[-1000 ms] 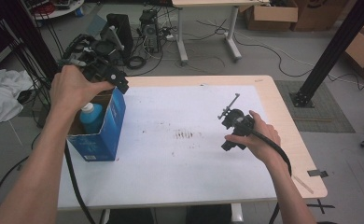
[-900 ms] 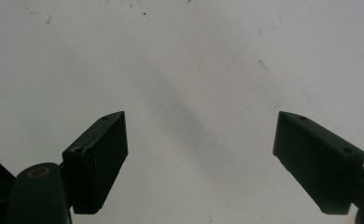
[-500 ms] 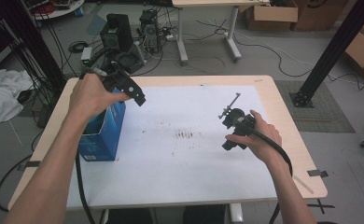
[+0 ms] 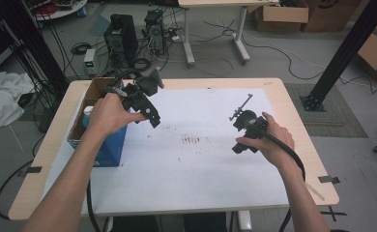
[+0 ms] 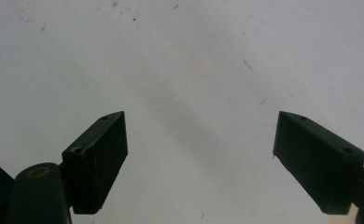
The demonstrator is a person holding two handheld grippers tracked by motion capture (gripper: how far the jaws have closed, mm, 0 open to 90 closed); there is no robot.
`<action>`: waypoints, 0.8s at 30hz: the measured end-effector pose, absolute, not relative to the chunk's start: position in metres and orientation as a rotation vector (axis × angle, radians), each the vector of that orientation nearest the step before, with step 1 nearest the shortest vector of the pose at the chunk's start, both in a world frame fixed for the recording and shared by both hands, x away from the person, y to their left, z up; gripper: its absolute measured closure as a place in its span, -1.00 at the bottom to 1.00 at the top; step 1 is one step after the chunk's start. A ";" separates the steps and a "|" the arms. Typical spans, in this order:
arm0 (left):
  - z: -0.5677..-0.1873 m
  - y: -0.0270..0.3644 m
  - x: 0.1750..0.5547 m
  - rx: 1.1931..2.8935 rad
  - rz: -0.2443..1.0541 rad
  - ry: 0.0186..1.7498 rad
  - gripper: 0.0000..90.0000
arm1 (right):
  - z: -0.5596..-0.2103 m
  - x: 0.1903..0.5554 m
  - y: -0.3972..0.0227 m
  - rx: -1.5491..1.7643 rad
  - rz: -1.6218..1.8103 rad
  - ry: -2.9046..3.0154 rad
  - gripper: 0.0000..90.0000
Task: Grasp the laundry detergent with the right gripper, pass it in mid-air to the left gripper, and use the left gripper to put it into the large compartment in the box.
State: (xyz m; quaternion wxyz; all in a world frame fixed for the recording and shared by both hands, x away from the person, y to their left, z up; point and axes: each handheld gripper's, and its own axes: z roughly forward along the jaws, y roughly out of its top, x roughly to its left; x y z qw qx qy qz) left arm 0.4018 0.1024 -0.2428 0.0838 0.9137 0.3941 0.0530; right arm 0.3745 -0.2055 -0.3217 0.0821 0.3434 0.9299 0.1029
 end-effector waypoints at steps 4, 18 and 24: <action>-0.252 0.098 0.402 2.748 0.155 1.177 -0.64 | -0.323 0.374 -0.206 1.028 0.302 2.780 -0.61; -0.262 0.098 0.399 2.758 0.131 1.181 -0.64 | -0.322 0.372 -0.206 1.042 0.298 2.772 -0.61; -0.268 0.100 0.398 2.763 0.114 1.183 -0.64 | -0.322 0.371 -0.205 1.032 0.295 2.774 -0.61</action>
